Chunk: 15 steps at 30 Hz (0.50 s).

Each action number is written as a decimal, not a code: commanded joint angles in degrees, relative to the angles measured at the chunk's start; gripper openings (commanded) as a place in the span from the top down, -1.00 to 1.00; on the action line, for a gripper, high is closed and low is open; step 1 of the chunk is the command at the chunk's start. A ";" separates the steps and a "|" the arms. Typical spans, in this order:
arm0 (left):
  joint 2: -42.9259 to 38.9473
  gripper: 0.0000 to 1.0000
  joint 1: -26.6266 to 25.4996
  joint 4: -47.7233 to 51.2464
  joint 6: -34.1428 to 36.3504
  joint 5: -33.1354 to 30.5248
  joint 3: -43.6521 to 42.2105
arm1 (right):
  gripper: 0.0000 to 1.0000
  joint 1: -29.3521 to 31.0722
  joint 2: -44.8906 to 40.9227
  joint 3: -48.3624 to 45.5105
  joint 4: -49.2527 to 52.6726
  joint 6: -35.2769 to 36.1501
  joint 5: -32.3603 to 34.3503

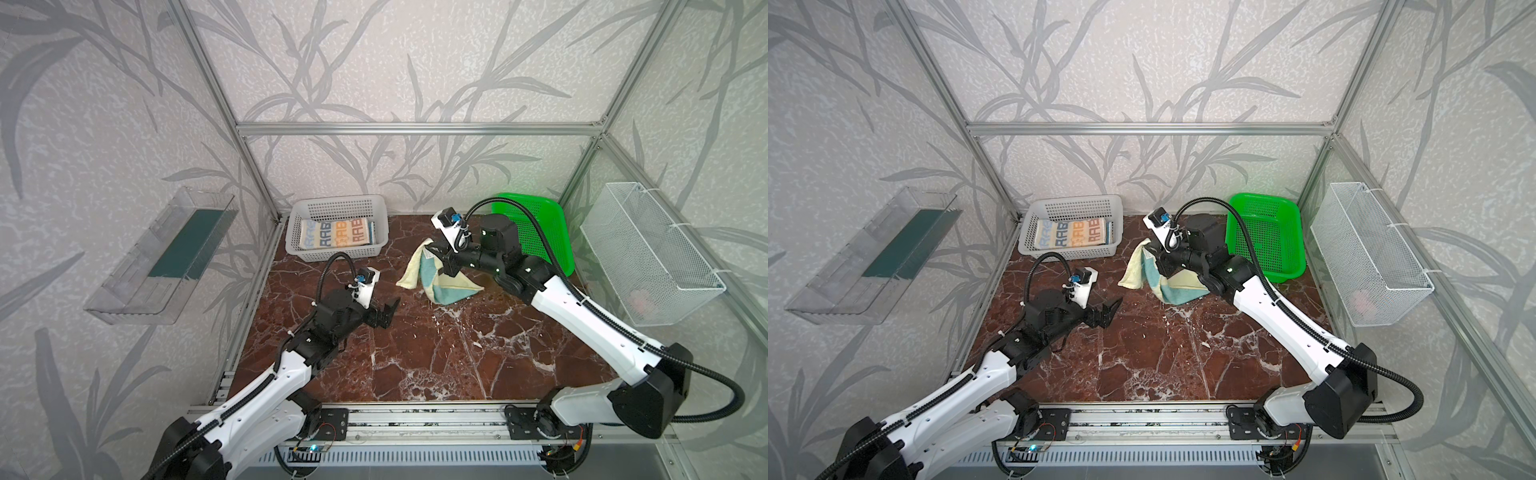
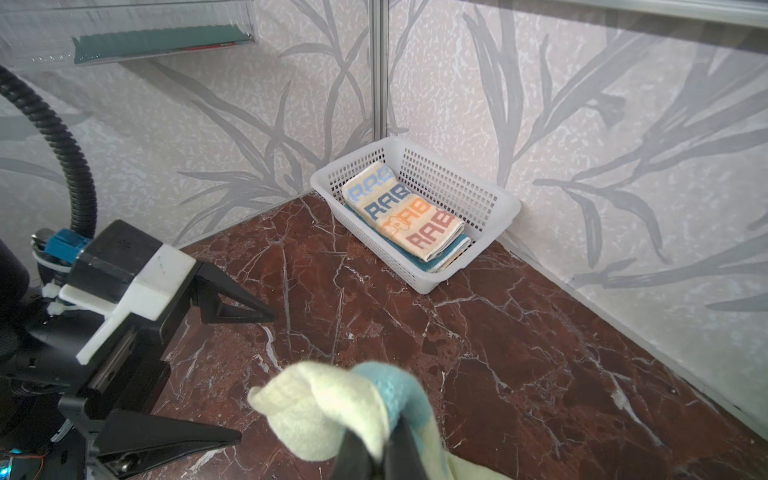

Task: Fold and stack the towels
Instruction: 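Carry the hanging towel toward table center with the right gripper while the left gripper approaches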

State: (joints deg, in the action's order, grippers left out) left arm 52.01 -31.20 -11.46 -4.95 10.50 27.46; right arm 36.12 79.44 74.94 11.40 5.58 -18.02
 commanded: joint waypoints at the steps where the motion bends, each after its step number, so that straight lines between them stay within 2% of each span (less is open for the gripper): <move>1: 1.15 -0.96 -0.15 -8.10 0.83 3.34 0.10 | 1.00 0.29 -0.49 -1.19 -2.22 -0.91 0.75; 8: 2.61 -0.92 -0.17 -12.04 1.60 6.10 1.21 | 1.00 0.30 -0.95 -3.69 -2.51 0.10 2.50; 15: 4.45 -0.84 -0.17 -9.97 1.56 10.60 3.77 | 1.00 0.19 -0.08 -3.55 -3.13 0.55 3.38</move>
State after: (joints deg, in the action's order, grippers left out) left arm 55.86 -31.20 -20.53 -4.45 18.02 28.77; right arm 36.16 79.44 71.05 10.39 5.80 -15.31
